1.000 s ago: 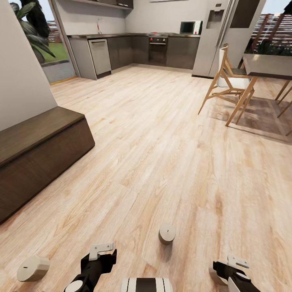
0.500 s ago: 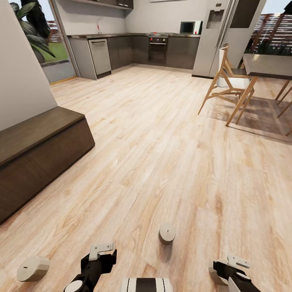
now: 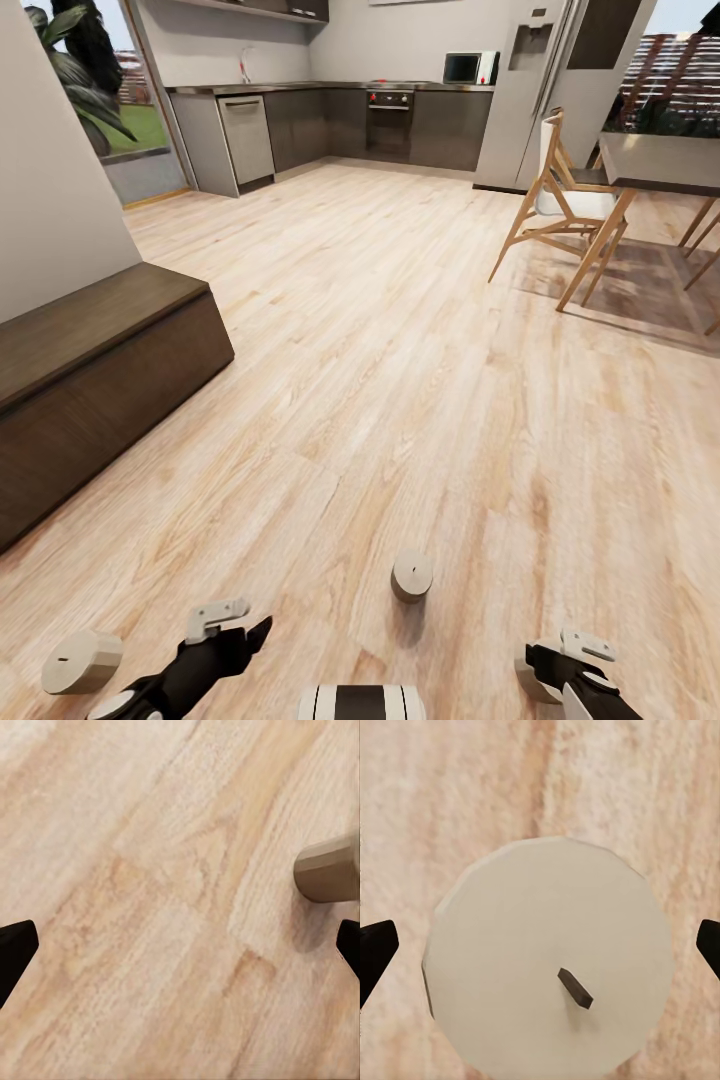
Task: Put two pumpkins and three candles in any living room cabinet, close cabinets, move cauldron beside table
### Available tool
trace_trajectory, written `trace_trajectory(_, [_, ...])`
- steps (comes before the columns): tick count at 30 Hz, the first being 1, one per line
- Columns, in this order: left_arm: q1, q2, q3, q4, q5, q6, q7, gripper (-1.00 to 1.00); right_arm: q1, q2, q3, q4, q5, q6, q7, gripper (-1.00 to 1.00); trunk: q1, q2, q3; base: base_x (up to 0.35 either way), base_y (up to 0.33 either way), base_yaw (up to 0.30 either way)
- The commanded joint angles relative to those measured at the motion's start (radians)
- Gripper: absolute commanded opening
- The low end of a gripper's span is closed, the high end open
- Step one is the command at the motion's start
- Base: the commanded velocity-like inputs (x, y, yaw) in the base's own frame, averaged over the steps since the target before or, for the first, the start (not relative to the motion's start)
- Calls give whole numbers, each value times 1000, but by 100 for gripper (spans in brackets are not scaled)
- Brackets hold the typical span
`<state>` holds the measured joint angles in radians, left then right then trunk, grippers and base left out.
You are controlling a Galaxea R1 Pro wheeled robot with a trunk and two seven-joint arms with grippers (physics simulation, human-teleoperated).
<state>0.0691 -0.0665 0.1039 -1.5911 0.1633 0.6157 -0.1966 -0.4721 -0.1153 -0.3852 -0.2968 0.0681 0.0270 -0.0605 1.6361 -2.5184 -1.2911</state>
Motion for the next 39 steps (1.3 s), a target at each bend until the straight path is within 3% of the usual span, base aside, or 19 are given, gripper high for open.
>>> trace_trajectory(1, [0,-1,6,-1,5,8,-11,100,0,1,-4,-1,7,3,-1,100,0,0,-1,0,0,0])
trace_trajectory(30, [0,-1,11,-1,5,10,-25,100,0,-4,-6,-1,6,-5,1,100,0,0,-1,28,0,0])
trace_trajectory(33, [0,-1,10,-1,5,10,-25,100,0,-7,-6,0,6,-5,1,100,1,-1,-12,0,0,0])
trace_trajectory(39, [0,-2,10,-1,5,11,-25,100,0,-9,-6,1,6,-7,1,100,1,-1,-12,0,0,0])
